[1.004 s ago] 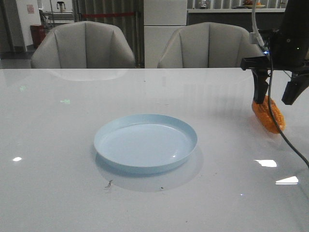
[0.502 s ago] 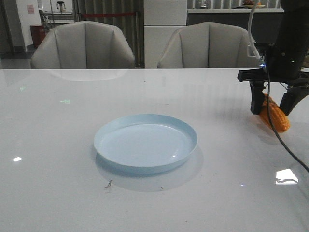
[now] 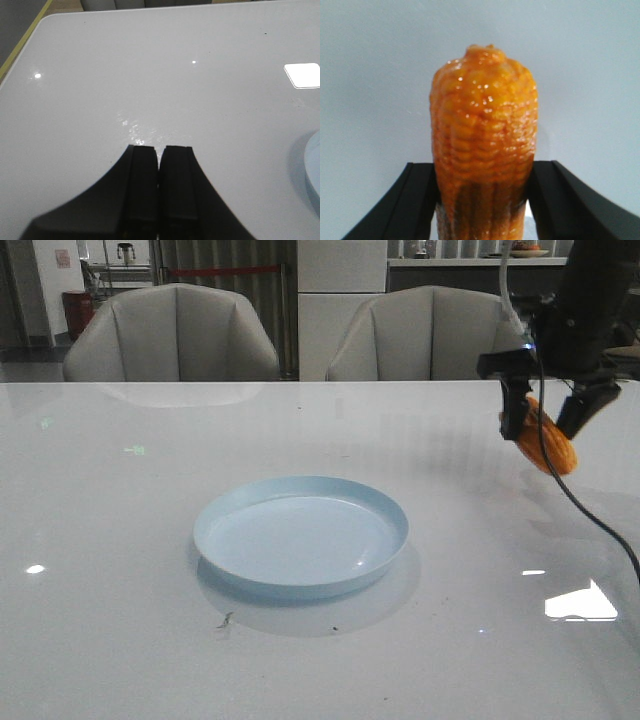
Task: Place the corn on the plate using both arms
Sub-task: 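Lift the corn cob and carry it over the plate, then lower the corn onto the plate and open the right gripper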
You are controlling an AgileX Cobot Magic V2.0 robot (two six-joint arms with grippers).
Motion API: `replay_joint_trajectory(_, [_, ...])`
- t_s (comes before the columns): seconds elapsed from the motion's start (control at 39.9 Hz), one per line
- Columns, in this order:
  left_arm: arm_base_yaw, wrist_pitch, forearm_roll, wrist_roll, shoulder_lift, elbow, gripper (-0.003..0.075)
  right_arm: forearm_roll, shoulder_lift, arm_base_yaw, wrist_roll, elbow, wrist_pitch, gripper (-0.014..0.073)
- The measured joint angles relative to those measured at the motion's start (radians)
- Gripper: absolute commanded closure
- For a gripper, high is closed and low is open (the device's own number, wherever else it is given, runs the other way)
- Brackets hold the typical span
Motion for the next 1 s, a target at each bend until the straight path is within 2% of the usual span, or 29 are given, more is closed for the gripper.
replay_joint_trajectory(0.28, [0.000, -0.002, 0.000, 0.000, 0.000, 0.000, 0.0630, 0.021, 0.000, 0.173, -0.056, -0.191, 0.082, 0.0335])
replay_joint_trajectory(0.65, [0.000, -0.002, 0.000, 0.000, 0.000, 0.000, 0.0630, 0.034, 0.000, 0.432, -0.078, -0.201, 0.185, 0.0335])
replay_joint_trajectory(1.0, [0.000, -0.004, 0.000, 0.000, 0.000, 0.000, 0.0630, 0.037, 0.027, 0.499, -0.080, -0.201, 0.187, 0.0335])
